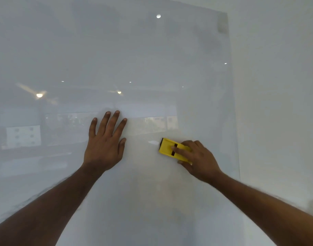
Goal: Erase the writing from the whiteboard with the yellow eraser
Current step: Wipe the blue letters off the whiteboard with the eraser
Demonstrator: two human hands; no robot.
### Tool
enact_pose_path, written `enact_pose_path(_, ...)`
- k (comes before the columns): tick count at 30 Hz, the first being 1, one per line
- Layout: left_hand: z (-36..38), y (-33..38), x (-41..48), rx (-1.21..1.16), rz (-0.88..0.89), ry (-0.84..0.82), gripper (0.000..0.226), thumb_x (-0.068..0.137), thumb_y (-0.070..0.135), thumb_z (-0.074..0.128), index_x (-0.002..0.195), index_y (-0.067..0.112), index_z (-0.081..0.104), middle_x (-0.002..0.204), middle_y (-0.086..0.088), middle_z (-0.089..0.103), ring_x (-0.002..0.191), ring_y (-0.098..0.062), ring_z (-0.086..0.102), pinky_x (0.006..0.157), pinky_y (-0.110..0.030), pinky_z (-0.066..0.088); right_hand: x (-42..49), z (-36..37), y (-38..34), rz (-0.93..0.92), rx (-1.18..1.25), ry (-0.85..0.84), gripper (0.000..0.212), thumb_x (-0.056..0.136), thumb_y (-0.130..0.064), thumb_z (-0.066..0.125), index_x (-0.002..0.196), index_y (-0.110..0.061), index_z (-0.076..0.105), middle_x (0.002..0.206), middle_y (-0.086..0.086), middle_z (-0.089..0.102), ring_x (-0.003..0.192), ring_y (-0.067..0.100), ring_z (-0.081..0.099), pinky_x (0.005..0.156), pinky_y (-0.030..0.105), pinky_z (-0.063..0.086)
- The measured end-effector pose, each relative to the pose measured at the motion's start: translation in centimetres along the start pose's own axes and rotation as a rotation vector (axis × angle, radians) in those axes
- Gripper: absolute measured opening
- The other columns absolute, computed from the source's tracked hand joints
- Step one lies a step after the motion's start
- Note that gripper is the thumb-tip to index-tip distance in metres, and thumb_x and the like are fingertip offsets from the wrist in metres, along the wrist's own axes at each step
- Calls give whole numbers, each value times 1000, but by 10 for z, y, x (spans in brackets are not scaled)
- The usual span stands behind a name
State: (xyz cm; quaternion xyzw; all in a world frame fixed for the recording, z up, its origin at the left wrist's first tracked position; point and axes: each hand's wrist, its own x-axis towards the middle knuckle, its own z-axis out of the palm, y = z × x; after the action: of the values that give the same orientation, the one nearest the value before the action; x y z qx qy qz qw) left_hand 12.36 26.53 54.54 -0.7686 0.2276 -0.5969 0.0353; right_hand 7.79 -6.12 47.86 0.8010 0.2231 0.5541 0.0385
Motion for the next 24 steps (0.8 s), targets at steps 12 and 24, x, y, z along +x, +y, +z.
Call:
enact_pose_path(12, 8, 3, -11, 0, 3, 7, 62, 98, 38, 34, 156, 13, 31, 167, -14, 17, 155, -35, 13, 123, -59, 9, 13, 15, -11, 399, 18, 174, 57, 78, -32, 74, 132, -33, 53, 117, 8, 55, 92, 30, 51, 65, 34, 50)
enact_pose_path(24, 15, -8, -68, -26, 97, -81, 63, 98, 35, 36, 157, 14, 27, 169, -14, 10, 156, -34, 5, 125, -56, 8, -44, 32, -39, 413, 84, 92, 55, 75, -27, 78, 126, -31, 57, 113, 6, 55, 93, 26, 51, 61, 32, 50)
